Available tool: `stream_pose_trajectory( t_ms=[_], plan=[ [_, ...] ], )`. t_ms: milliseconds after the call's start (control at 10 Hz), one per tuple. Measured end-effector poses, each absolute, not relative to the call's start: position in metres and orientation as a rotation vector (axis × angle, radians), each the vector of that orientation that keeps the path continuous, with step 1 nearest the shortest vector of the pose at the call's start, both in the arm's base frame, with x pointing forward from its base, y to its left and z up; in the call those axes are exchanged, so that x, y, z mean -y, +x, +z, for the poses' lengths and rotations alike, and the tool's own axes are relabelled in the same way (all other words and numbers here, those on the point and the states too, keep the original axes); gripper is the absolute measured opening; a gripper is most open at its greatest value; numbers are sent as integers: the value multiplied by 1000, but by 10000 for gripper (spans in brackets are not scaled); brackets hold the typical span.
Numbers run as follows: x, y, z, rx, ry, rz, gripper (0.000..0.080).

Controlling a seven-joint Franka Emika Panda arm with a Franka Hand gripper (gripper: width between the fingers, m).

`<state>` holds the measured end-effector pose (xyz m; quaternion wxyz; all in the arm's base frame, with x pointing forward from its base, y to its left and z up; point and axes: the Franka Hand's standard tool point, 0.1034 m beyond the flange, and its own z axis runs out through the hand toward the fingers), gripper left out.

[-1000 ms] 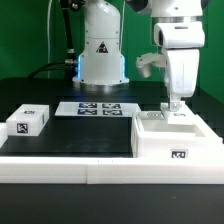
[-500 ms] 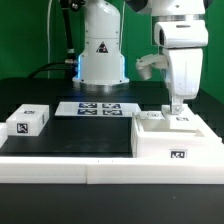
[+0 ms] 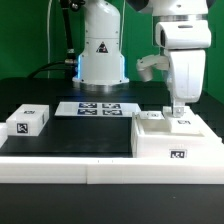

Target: Assemble cabinet

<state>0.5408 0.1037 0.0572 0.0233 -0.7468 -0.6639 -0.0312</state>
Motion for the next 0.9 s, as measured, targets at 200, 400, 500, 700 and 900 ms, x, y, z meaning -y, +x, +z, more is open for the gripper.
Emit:
stream_pose_trajectory(
  t_ms=[200, 400, 500, 700, 900],
  plan=[
    [-102, 556, 56, 2052, -2316, -114, 71],
    [-101, 571, 57, 2055, -2321, -138, 71],
    [-100, 574, 56, 2057, -2318, -138, 71],
    [-100, 574, 57, 2061, -2314, -134, 71],
    [-100, 574, 57, 2061, -2314, -132, 71]
  ],
)
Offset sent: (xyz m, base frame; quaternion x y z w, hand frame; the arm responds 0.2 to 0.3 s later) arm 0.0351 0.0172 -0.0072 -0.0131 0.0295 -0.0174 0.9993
